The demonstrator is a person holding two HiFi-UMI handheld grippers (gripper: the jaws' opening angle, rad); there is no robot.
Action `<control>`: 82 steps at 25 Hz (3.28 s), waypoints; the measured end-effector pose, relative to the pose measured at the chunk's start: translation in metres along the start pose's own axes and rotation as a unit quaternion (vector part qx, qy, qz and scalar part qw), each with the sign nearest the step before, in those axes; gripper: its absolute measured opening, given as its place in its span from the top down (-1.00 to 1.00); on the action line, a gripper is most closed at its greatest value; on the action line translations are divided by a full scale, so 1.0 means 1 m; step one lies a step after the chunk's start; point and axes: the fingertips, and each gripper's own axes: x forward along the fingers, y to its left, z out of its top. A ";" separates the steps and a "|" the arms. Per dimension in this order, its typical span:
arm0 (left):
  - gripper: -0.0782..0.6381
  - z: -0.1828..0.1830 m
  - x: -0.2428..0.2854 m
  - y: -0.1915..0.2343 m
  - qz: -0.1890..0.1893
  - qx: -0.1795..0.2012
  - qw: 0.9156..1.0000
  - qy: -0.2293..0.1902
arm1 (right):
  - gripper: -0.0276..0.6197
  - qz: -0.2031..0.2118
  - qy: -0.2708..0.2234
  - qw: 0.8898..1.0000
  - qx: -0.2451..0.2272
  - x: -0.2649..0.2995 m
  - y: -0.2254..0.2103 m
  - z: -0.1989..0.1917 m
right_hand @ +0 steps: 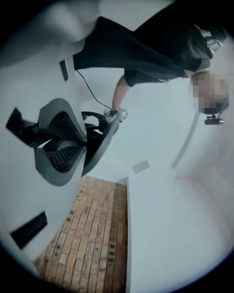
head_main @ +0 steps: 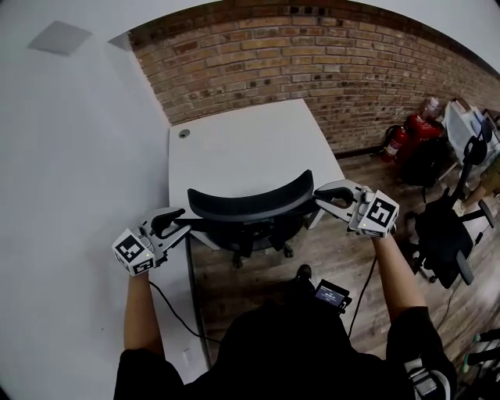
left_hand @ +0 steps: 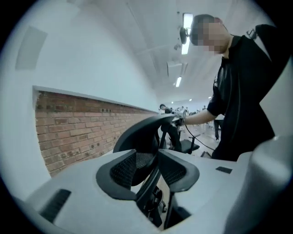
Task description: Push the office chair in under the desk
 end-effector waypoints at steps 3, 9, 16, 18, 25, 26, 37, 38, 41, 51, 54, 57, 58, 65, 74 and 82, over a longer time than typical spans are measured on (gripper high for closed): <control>0.46 0.020 -0.007 -0.006 0.050 -0.010 0.997 -0.053 | 0.84 -0.068 -0.075 0.994 0.049 -0.006 -0.001 0.025; 0.62 0.037 -0.009 -0.023 0.136 -0.006 0.985 -0.108 | 0.89 -0.212 -0.151 0.958 0.119 -0.034 -0.007 0.040; 0.72 0.025 0.012 -0.062 0.204 -0.033 0.969 -0.132 | 0.90 -0.277 -0.109 0.941 0.163 -0.037 0.026 0.004; 0.73 0.022 0.018 -0.071 0.223 -0.042 0.964 -0.136 | 0.90 -0.282 -0.090 0.939 0.176 -0.032 0.037 -0.014; 0.72 -0.002 0.042 -0.119 0.242 -0.092 0.958 -0.123 | 0.90 -0.255 -0.051 0.950 0.171 -0.022 0.077 -0.046; 0.72 -0.006 0.043 -0.125 0.245 -0.099 0.957 -0.118 | 0.90 -0.246 -0.048 0.953 0.170 -0.021 0.084 -0.047; 0.72 -0.031 0.058 -0.198 0.308 -0.145 0.938 -0.068 | 0.90 -0.188 -0.024 0.965 0.182 -0.071 0.155 -0.075; 0.72 -0.026 0.059 -0.208 0.308 -0.143 0.938 -0.070 | 0.90 -0.185 -0.025 0.965 0.184 -0.078 0.160 -0.076; 0.72 -0.012 0.058 -0.234 0.306 -0.128 0.941 -0.069 | 0.90 -0.177 -0.037 0.968 0.173 -0.094 0.172 -0.072; 0.72 -0.013 0.038 -0.291 0.335 -0.121 0.933 -0.059 | 0.90 -0.162 -0.078 0.976 0.125 -0.119 0.220 -0.052; 0.72 -0.002 0.032 -0.301 0.334 -0.115 0.932 -0.074 | 0.90 -0.164 -0.077 0.977 0.113 -0.126 0.239 -0.040; 0.72 0.006 0.026 -0.312 0.322 -0.105 0.937 -0.086 | 0.90 -0.169 -0.076 0.977 0.102 -0.127 0.256 -0.026; 0.72 0.007 0.024 -0.317 0.317 -0.106 0.938 -0.090 | 0.90 -0.173 -0.076 0.977 0.101 -0.128 0.263 -0.021; 0.72 0.011 -0.017 -0.358 0.291 -0.117 0.941 -0.122 | 0.90 -0.197 -0.072 0.974 0.086 -0.124 0.324 0.009; 0.72 -0.011 -0.076 -0.408 0.277 -0.135 0.944 -0.120 | 0.90 -0.216 -0.054 0.971 0.092 -0.115 0.405 0.023; 0.72 -0.010 -0.085 -0.447 0.266 -0.112 0.952 -0.106 | 0.90 -0.216 -0.059 0.970 0.098 -0.130 0.440 0.026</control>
